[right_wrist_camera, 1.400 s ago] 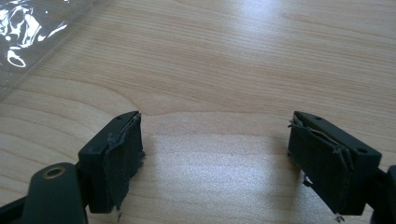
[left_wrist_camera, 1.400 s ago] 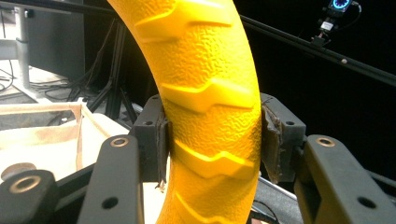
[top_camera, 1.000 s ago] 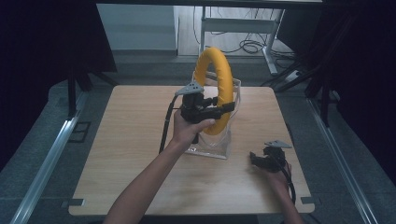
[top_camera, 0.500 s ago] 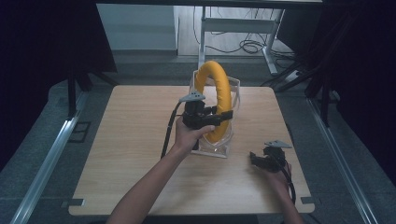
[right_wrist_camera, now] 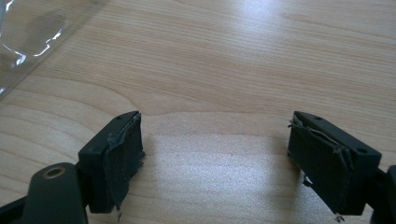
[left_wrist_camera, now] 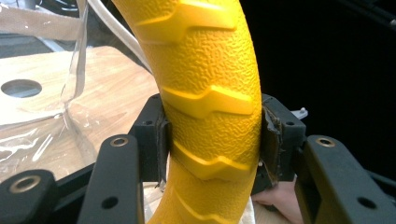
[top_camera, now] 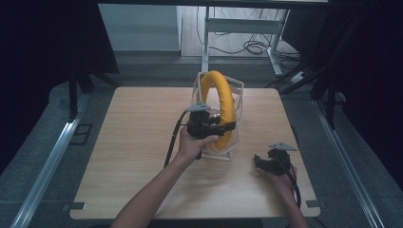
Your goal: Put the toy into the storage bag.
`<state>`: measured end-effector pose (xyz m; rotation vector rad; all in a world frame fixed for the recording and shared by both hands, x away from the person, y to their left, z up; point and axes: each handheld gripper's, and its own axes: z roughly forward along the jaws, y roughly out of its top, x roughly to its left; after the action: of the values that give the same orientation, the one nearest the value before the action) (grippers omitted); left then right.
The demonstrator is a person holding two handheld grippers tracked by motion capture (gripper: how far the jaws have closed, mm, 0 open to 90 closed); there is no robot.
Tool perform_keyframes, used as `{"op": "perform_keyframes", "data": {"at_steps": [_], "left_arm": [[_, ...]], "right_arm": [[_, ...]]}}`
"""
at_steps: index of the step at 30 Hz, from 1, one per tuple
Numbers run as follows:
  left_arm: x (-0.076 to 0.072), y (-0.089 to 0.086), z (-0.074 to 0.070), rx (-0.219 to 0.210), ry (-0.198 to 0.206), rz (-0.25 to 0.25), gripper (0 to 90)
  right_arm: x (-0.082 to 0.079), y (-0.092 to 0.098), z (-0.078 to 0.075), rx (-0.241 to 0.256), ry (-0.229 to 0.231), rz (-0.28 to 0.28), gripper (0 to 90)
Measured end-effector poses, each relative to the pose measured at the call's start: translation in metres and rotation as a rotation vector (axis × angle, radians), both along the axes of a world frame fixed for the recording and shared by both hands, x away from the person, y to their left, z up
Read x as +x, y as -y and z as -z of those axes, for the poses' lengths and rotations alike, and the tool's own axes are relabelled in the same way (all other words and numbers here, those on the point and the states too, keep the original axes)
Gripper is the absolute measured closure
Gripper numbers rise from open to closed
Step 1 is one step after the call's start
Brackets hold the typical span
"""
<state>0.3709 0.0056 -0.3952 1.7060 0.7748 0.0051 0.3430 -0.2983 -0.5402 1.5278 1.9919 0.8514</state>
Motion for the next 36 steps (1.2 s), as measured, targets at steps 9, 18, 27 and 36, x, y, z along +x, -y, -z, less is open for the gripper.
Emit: {"op": "perform_keyframes", "data": {"at_steps": [9, 18, 27, 36], "left_arm": [[-0.004, -0.001, 0.005, 0.017, -0.011, 0.001, 50.3], [-0.004, 0.001, 0.006, 0.037, -0.016, -0.002, 46.6], [-0.005, -0.006, 0.006, -0.007, -0.032, -0.02, 37.7], [-0.015, -0.034, -0.002, -0.02, 0.013, -0.056, 35.4]], "right_arm": [[0.0, 0.0, 0.0, -0.002, -0.001, 0.0, 18.1], [0.0, 0.0, 0.0, -0.001, -0.002, -0.001, 18.1], [0.0, 0.0, 0.0, 0.002, -0.003, -0.001, 18.2], [0.0, 0.0, 0.0, 0.0, -0.002, -0.002, 18.1]]}}
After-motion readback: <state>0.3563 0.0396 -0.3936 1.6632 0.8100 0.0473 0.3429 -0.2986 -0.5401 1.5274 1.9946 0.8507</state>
